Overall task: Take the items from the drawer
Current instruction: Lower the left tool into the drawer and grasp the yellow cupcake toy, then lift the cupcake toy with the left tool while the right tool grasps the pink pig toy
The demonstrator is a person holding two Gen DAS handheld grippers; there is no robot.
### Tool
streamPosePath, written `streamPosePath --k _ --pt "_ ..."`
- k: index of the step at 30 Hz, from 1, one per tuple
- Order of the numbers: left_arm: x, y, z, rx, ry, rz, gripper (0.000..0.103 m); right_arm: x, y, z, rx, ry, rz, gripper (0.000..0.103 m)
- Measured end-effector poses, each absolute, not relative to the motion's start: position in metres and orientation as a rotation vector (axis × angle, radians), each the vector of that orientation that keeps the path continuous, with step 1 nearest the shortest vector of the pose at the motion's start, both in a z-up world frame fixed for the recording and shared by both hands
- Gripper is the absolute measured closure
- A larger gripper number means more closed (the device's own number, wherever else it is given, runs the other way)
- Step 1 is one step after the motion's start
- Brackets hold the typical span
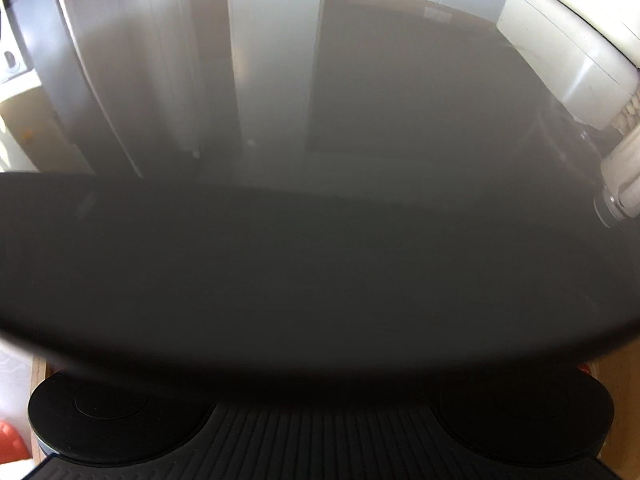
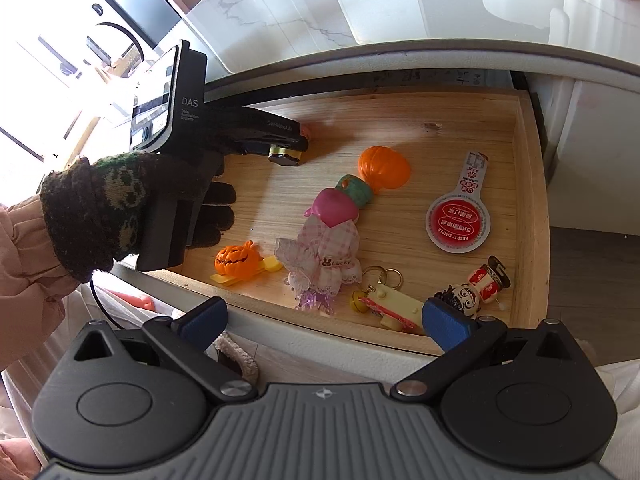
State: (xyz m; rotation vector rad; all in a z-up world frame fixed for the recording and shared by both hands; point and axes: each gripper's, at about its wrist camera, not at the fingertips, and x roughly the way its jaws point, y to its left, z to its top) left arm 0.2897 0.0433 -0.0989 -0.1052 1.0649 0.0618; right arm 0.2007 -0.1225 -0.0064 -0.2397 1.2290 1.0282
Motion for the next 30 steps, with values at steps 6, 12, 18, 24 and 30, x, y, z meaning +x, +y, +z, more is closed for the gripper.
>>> streamPosePath --k 6,12,18,24,30 --pt "0.297 0.042 -0.103 -0.061 1.168 0.099 0.056 0.203 -0.122 -0.007 -0.22 1.241 1.009 0.0" --pt "0.281 0.045 -0.066 -0.033 1.279 -0.136 0.056 0.212 -0.12 -0.014 -0.191 1.298 1.038 0.0" --pt "0.223 0.083 0.001 -0.126 1.112 -0.246 0.056 0.219 -0.104 -0.01 -0.219 1.319 1.003 0.0" --pt "0.177 0.105 0.029 -0.164 1.009 -0.234 0.056 0.23 -0.047 -0.005 -0.296 1.302 0.934 0.0" --pt "0.166 0.112 0.032 -0.094 1.019 -0.247 0.056 0.231 0.015 -0.061 -0.366 1.352 0.745 0.008"
